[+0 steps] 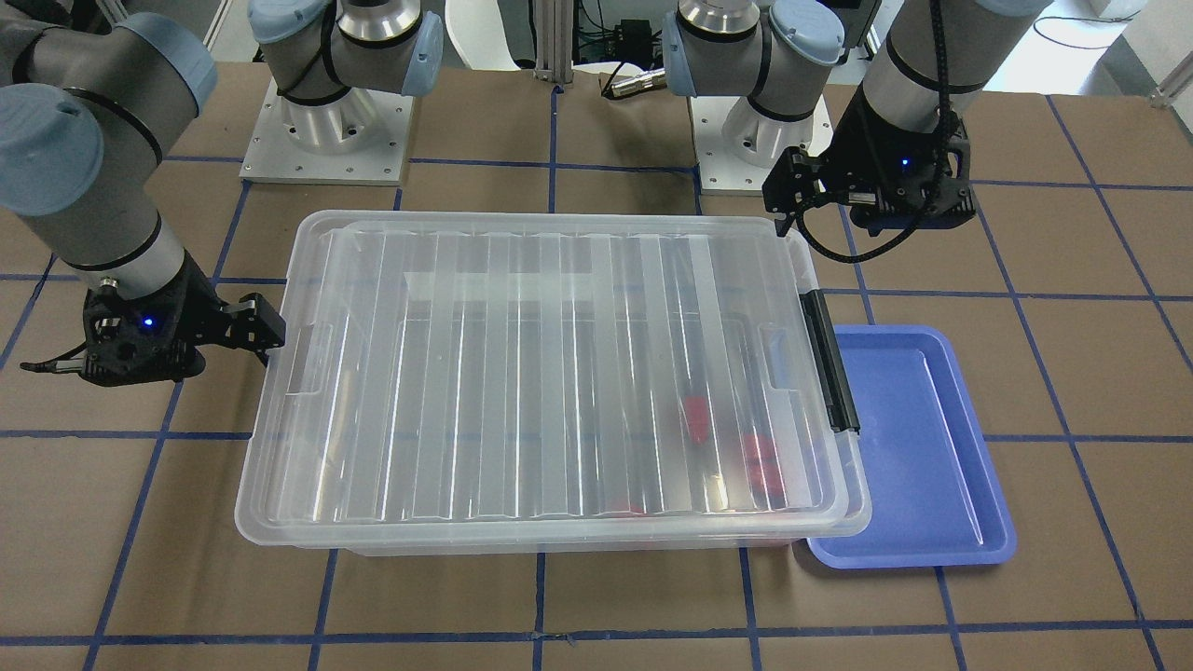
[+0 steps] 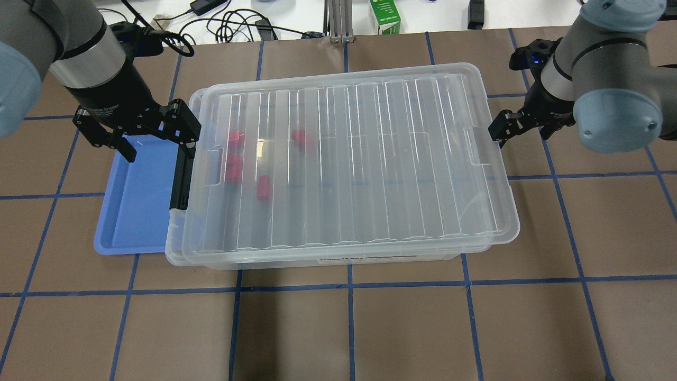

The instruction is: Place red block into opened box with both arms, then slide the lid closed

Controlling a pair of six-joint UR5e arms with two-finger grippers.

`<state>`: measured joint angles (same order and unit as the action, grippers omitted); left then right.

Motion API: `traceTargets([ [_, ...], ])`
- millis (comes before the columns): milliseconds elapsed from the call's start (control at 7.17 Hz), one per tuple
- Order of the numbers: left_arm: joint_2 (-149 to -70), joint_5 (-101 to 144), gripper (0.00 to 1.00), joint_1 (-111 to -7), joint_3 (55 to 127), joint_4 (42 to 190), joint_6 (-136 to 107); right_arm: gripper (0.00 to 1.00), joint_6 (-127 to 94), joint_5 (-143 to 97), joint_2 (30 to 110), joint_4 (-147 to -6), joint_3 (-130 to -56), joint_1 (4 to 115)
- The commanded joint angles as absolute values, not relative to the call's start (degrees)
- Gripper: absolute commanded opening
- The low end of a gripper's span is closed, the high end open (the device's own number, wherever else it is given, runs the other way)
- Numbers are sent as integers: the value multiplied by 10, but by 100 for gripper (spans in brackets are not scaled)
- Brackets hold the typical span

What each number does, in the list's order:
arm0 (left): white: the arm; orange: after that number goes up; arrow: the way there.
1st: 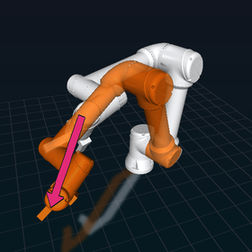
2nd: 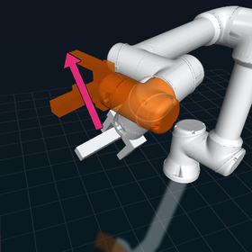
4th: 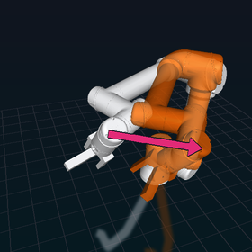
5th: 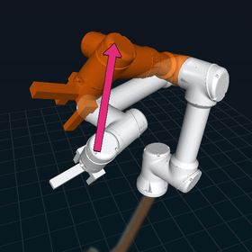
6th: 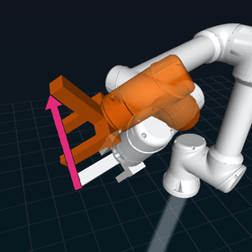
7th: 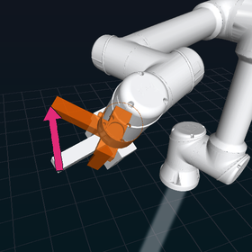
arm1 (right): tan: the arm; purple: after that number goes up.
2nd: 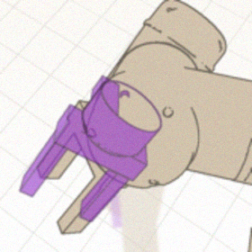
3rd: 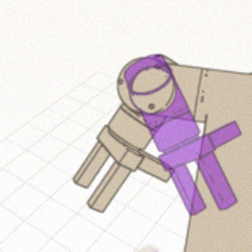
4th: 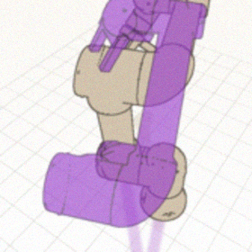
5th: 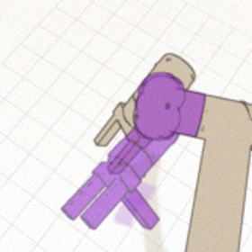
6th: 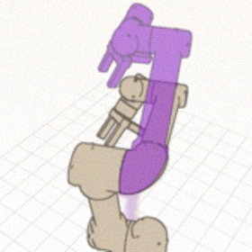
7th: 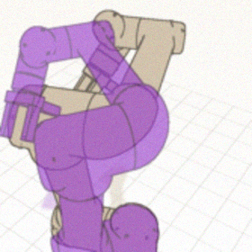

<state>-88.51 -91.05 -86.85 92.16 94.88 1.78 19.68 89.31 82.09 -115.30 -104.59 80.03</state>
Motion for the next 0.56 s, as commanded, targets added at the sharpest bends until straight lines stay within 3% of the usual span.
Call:
traceTargets([
  [0, -889, -905, 100, -869, 922, 947, 13, 100, 200, 891, 818, -1154, -1040, 802],
  [419, -888, -907, 100, -871, 923, 947, 13, 100, 203, 893, 835, -1091, -964, 798],
])
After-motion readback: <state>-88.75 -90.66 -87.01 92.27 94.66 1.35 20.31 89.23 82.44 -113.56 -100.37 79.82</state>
